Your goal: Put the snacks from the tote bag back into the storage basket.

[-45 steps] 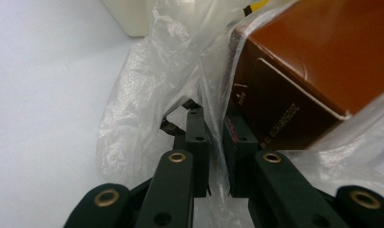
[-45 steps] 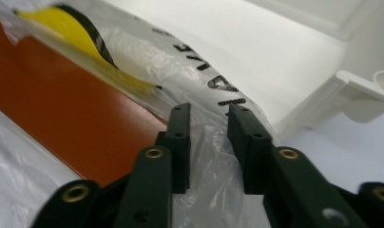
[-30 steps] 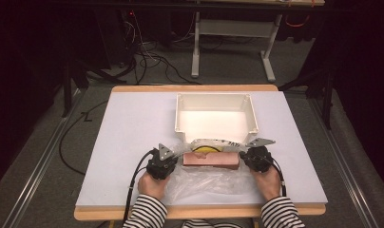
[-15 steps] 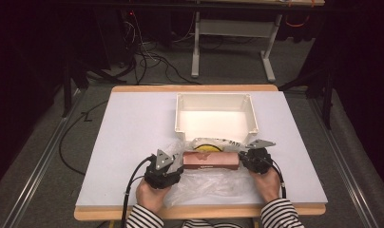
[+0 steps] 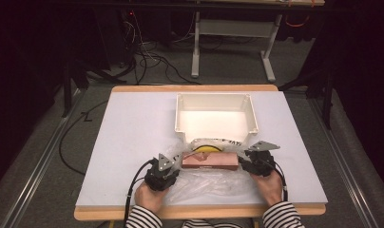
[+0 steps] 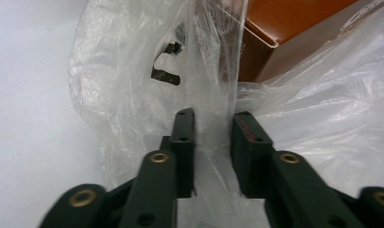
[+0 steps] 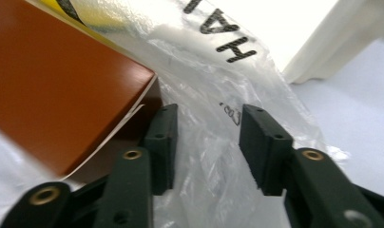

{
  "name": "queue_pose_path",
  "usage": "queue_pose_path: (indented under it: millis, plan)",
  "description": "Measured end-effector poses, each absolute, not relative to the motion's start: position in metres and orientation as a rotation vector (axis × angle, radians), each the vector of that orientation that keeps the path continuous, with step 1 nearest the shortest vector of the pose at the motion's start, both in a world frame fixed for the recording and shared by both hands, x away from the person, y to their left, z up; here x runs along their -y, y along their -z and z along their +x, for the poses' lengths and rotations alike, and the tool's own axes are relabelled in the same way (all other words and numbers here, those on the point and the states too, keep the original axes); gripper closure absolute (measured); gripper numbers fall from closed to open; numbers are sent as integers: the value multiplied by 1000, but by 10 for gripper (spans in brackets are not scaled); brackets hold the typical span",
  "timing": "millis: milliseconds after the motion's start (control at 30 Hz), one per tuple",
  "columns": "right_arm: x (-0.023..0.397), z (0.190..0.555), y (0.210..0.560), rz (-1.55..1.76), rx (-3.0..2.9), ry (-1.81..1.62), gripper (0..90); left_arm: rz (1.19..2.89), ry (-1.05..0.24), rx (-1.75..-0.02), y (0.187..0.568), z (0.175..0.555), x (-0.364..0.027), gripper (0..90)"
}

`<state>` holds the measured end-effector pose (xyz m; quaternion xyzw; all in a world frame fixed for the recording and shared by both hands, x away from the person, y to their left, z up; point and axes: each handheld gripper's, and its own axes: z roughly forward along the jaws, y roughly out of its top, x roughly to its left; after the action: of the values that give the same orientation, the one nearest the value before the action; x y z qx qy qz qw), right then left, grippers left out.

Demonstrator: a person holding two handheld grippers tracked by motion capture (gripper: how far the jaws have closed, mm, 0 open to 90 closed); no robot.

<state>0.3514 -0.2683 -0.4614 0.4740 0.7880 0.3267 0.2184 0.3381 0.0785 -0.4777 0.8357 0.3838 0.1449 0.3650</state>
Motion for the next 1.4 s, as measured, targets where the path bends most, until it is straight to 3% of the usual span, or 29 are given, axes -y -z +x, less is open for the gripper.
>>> queue_pose_path:
  millis: [133,367,600,767,833,1033,1233,1400]
  plan:
    - [274,332,450,1285,-2154,-978,539,2152,-362,-979,478,339,-80,829]
    - [270,317,455,1262,-2244,-918,536,2145,-349,-978,478,341,-81,862]
    - [279,316,469,1210,-2314,-793,844,2152,-356,-980,474,340,-96,883]
    - [293,317,468,1227,-2303,-760,868,2154,-358,-989,473,342,-102,887]
    - [291,317,467,1235,-2298,-752,850,2160,-372,-986,472,344,-99,873]
    - [289,312,458,1245,-2282,-876,598,2110,-365,-950,459,337,-105,652]
    - [286,308,434,1201,-2256,-992,513,2046,-352,-919,437,333,-111,496]
    - [287,311,419,1200,-2222,-1068,474,2009,-383,-924,423,343,-110,417]
